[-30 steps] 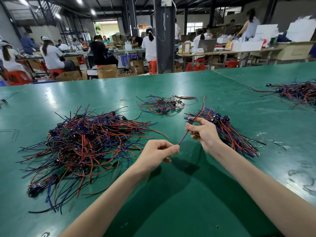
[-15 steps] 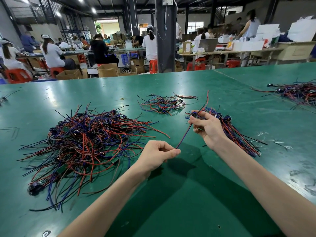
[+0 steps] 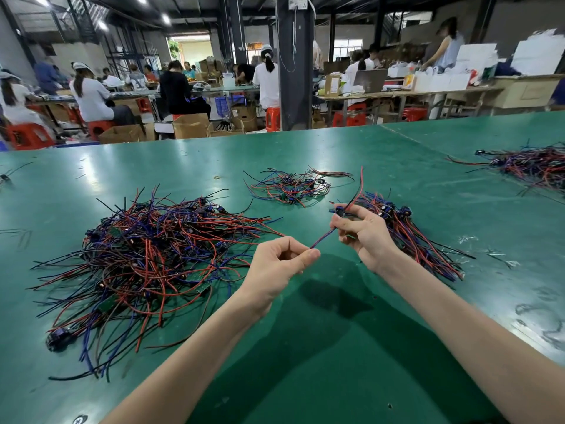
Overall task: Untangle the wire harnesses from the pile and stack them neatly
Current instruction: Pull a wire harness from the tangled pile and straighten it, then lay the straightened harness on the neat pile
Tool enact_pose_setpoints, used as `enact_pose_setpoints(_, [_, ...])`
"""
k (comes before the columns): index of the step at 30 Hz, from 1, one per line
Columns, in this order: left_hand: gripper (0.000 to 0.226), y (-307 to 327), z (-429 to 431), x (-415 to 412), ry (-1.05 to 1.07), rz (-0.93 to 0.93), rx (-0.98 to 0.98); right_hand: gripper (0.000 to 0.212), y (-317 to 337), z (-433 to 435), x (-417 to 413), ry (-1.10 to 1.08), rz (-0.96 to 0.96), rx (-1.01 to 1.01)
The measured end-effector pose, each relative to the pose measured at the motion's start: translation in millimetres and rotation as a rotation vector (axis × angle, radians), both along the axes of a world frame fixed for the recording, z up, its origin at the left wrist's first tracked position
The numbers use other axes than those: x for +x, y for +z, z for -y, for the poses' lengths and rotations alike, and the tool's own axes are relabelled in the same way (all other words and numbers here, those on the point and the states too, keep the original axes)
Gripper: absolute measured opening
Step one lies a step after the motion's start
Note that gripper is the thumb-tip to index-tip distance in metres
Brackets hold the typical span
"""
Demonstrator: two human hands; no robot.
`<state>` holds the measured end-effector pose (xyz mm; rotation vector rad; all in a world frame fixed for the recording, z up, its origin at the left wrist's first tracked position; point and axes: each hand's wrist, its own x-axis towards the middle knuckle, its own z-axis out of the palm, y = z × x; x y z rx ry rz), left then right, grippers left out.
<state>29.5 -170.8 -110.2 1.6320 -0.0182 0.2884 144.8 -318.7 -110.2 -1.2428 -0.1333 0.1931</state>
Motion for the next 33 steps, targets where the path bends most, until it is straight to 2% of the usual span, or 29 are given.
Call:
enact_pose_setpoints(9, [0.028,-2,3,-3,-0.059,0.067,0.012,0.022,0,-1,-2,-0.006,0.029,-0.007])
enact_pose_setpoints(13, [0.034,1,6,-6,-0.051,0.171,0.011,0.023,-5,-12,-13,0.071,0.122,-0.136])
enact_pose_setpoints(17, [0.03,1,6,-6,-0.046,0.172,0.049,0.023,-8,-14,-15,0.064,0.155,-0.176])
enact_pose_setpoints(20, [0.026,0,4,-3,-0.03,0.086,0.094,0.021,-6,-7,-9,-0.028,0.12,-0.127])
enact_pose_setpoints(23, [0.029,-5,0,0,-0.049,-0.085,0.092,0.019,-3,-2,-2,-0.086,0.085,-0.061])
enact_pose_setpoints(27, [0.031,-13,-5,2,-0.039,-0.286,0.17,0.017,0,-1,1,-0.075,0.112,-0.043])
enact_pose_setpoints(30, [0.03,-14,-7,2,-0.044,-0.33,0.222,0.019,1,-1,0,-0.049,0.172,-0.073])
enact_pose_setpoints(33, [0.028,-13,-6,1,-0.126,-0.343,0.151,0.023,5,0,-2,-0.04,0.218,-0.111])
